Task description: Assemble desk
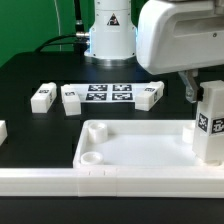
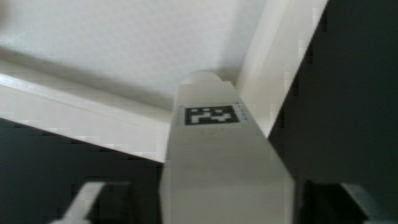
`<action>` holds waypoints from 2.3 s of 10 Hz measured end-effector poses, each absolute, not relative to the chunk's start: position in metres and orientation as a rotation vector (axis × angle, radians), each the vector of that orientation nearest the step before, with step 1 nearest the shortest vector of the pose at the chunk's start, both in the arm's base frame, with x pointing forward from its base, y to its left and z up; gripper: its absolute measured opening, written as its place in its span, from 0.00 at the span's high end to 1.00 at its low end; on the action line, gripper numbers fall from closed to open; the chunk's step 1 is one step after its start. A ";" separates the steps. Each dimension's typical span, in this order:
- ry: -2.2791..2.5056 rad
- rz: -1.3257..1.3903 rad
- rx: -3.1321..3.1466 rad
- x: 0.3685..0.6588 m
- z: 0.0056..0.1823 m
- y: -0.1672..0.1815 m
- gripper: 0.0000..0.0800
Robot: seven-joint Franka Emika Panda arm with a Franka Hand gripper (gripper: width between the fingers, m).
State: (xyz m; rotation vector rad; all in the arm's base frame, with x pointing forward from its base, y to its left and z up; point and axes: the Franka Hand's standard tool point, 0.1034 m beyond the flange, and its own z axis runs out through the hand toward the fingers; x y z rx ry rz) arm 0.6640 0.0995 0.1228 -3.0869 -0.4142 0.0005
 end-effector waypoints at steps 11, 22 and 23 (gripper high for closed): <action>0.622 -0.008 -2.993 0.665 0.121 0.094 0.64; 1.831 0.074 -2.416 0.665 0.120 0.098 0.53; 1.827 0.076 -2.418 0.665 0.119 0.099 0.53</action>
Offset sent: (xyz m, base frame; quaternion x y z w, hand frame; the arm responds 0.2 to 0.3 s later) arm 0.0000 0.0000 0.0000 0.0000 0.0000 0.0650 0.9979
